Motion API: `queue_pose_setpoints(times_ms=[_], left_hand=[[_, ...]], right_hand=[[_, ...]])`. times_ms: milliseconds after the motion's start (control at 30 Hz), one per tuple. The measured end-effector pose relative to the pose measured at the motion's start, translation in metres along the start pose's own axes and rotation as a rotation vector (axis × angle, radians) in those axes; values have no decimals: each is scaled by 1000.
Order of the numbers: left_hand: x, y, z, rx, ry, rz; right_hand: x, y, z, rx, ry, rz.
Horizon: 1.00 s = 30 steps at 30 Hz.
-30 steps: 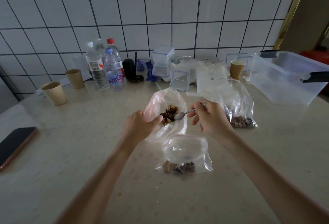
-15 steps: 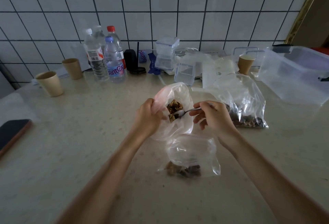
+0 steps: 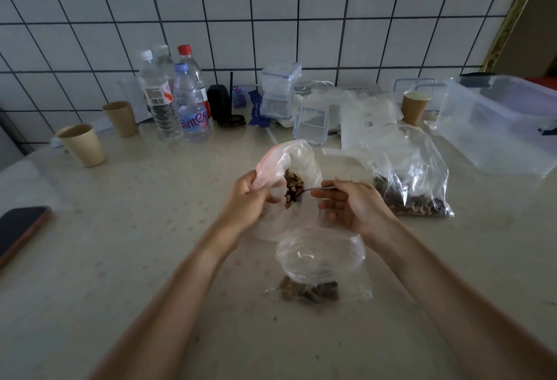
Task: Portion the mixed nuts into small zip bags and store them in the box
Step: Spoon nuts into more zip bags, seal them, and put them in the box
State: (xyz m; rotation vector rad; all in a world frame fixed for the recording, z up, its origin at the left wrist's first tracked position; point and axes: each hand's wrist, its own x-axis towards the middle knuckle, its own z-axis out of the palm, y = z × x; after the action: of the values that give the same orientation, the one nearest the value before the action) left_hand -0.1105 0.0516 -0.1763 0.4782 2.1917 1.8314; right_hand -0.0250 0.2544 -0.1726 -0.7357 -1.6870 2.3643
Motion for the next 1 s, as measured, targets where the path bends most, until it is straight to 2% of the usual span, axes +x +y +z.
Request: queue_pose_setpoints(times_ms=[233, 700, 833, 1000], left_hand=[[5, -2, -6, -30, 83, -44], [-2, 6, -24, 62, 180, 79], [-13, 16, -29, 253, 285, 155], [-51, 23, -26, 488, 336, 406]], right_hand=[[-5, -3, -2, 33, 12, -48], [-39, -38, 2, -54, -77, -238], [-58, -40, -9, -26, -119, -266], [-81, -31, -35, 16, -142, -259]])
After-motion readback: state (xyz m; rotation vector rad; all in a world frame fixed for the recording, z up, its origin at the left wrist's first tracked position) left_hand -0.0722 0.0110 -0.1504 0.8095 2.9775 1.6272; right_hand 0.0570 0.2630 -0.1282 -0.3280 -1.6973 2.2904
